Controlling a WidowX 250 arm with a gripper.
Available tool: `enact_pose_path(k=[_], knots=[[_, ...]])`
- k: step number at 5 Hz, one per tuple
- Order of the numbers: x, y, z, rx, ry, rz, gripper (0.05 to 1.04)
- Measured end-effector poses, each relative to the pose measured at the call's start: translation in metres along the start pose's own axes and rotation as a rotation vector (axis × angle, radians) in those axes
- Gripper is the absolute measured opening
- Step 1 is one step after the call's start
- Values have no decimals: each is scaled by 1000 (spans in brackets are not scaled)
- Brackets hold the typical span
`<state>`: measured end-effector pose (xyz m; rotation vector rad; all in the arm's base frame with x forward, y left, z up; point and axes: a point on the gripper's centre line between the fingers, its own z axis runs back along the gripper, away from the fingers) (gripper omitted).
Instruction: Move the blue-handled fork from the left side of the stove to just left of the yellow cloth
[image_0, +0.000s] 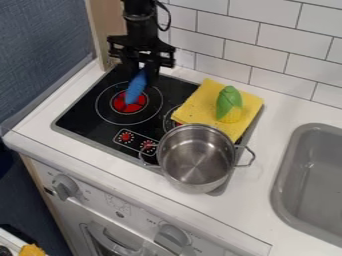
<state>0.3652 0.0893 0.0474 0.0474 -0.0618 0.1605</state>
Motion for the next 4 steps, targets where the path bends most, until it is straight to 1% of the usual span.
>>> enact_pose_path(k=[1, 2, 3, 4], knots=[[3, -9, -11, -18, 20, -22, 410], [5, -19, -15, -19, 32, -46, 410], [4, -21, -23, -26, 51, -42, 410], [1, -23, -29, -29, 74, -35, 477]])
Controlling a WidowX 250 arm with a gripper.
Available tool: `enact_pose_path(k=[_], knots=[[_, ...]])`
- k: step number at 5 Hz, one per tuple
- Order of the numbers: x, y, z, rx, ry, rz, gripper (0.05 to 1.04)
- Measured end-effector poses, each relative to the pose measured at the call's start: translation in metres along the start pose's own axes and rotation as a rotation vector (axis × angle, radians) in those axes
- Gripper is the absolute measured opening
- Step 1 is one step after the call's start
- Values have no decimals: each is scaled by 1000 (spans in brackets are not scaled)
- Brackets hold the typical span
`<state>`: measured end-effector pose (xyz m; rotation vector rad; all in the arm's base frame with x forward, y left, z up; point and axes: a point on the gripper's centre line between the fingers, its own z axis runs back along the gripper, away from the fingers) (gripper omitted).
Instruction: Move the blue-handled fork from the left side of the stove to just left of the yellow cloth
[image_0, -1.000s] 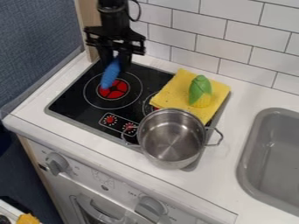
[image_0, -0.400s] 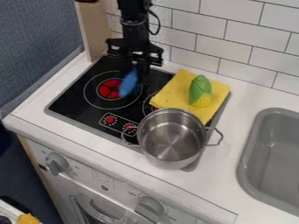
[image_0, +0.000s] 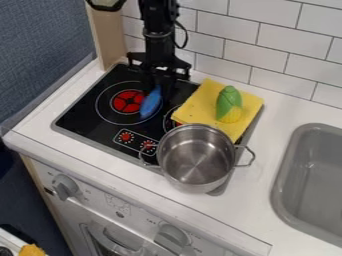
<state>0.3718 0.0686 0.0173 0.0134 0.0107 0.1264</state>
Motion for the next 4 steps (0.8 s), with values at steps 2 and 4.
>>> enact_pose_path(k=[2, 4], knots=[[-3, 2, -2, 25, 8, -4, 1001], [-18, -14, 49, 52, -125, -81, 1001]])
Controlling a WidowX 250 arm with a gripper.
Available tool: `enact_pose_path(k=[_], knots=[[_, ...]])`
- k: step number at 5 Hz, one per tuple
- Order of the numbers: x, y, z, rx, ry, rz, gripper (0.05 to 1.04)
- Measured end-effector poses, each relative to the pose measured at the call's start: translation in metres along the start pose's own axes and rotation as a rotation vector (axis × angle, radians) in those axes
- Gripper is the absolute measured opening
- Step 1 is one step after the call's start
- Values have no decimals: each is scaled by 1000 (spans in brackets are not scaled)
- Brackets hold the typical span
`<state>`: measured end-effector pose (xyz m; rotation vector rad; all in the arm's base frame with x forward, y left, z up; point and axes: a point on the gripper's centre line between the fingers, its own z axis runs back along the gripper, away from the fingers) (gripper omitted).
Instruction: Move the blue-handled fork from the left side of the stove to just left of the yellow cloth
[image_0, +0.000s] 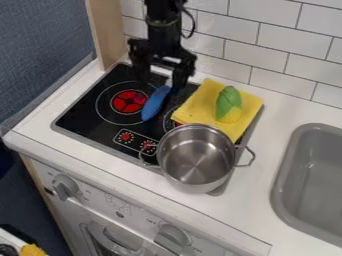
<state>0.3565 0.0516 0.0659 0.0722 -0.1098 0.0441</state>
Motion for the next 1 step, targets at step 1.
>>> enact_pose_path(k=[1], knots=[[-4, -5, 4, -30, -8, -10, 1001]])
